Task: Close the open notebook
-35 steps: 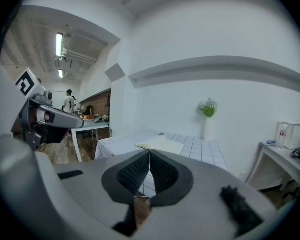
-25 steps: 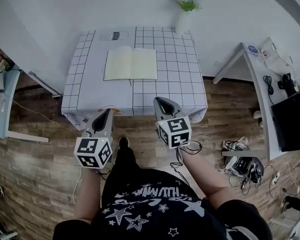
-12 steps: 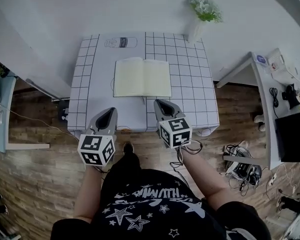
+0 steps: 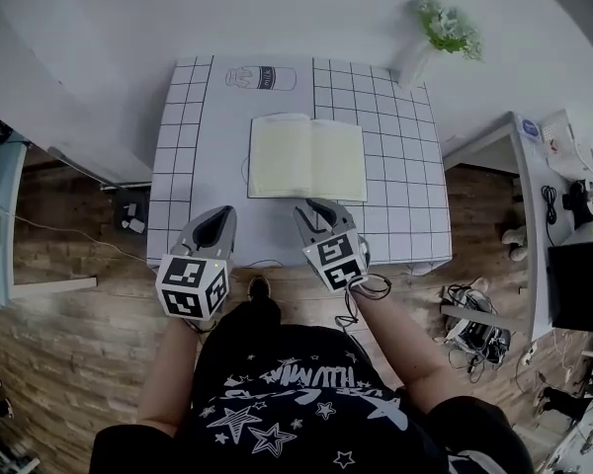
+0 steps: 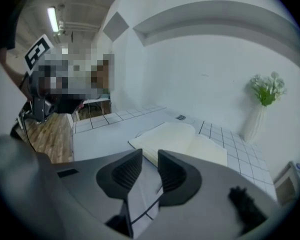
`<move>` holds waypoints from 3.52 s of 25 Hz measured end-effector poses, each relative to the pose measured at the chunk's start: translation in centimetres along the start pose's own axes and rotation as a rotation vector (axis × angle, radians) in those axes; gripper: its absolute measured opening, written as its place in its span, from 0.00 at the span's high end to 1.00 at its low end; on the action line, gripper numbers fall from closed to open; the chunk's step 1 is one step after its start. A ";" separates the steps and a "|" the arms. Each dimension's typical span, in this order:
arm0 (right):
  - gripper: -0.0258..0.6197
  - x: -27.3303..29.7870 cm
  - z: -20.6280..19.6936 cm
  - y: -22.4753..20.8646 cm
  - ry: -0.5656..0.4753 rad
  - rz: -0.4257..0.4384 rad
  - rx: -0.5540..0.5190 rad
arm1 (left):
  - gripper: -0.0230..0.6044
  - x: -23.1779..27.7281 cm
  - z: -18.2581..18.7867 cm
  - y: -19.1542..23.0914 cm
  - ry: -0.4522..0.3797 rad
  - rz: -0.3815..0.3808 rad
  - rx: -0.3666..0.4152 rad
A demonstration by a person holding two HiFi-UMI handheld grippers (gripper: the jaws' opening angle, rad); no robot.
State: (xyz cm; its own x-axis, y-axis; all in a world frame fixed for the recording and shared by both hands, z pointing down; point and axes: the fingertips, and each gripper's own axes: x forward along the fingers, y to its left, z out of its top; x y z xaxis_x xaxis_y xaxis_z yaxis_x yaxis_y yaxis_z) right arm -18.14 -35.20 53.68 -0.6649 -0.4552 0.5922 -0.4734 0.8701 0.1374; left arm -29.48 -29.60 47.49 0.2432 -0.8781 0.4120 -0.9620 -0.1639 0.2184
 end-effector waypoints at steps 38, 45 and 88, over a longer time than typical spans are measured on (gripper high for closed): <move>0.84 7.2 -4.3 0.5 0.349 -0.143 -0.822 | 0.95 1.2 -2.0 6.4 0.011 -0.037 -0.066; 0.90 7.3 -4.6 0.7 0.370 -0.085 -0.770 | 0.95 1.4 -2.3 6.2 0.020 -0.038 -0.061; 0.92 -2.0 -8.4 -8.9 0.111 -0.245 0.320 | 0.95 8.8 -1.2 -6.2 0.114 -0.185 0.076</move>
State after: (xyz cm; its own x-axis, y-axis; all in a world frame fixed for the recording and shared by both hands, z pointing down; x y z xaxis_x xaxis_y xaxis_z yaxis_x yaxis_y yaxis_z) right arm -7.73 -40.40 57.94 -0.4521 -0.6030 0.6572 -0.7769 0.6282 0.0419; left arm -21.24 -35.82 50.80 0.4247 -0.7744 0.4690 -0.9052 -0.3547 0.2339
